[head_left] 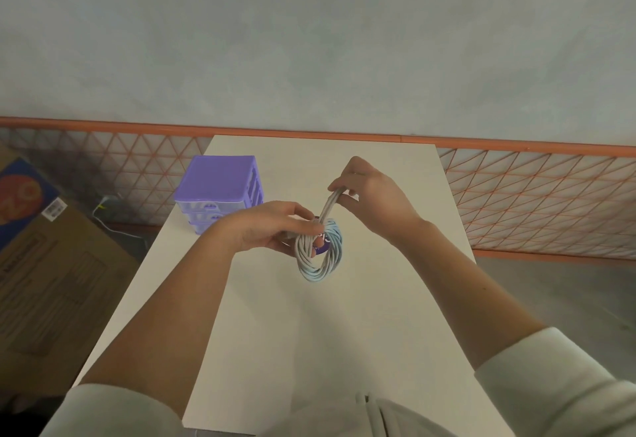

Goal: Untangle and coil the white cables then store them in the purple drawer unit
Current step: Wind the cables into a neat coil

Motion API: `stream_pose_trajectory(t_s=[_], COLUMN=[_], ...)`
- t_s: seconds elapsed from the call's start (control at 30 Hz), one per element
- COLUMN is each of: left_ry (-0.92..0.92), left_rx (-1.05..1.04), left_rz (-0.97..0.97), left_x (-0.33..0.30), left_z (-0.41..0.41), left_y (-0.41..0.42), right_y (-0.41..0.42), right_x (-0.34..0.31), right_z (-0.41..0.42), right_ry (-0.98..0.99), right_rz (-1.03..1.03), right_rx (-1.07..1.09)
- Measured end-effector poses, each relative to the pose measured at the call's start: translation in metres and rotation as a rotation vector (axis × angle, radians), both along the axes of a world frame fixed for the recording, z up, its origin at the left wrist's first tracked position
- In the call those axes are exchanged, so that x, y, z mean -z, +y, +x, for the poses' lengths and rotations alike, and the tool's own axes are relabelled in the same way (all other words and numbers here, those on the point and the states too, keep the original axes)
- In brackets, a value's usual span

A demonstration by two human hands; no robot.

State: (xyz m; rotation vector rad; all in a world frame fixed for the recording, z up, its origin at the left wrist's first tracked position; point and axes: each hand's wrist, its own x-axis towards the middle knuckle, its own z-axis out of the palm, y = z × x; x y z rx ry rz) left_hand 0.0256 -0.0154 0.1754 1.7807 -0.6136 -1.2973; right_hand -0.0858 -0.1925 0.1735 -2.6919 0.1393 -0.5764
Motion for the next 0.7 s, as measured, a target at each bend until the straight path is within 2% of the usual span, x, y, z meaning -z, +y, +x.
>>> stream_pose_trajectory(t_s=[0.17,0.3,0.43,0.53,0.7], left_ry=[-0.35,-0.482,-0.454,-0.339,-0.36], left_rx=[0.131,0.259,0.299,0.191,0.022], left_rz=[0.207,0.292,0.288,0.165,-0.015], left_x=[0.002,0.0,0.003,0.01,0.014], left_z=[0.007,0.005,-0.002,-0.008,-0.015], left_y=[-0.008,-0.007,-0.007,-0.008,-0.005], right_y=[0.001,0.005,0.003,-0.003,-0.011], right_x=[0.008,0.021,0.032,0.036,0.031], right_z=[-0.001,0.001,0.003,0.001,-0.001], right_ry=[-0.023,-0.012,0.038,0.055,0.183], right_rz=[-0.076,-0.092,-0.088,-0.036,0.252], right_rx=[-0.018,-0.03,-0.059,-0.032,-0.001])
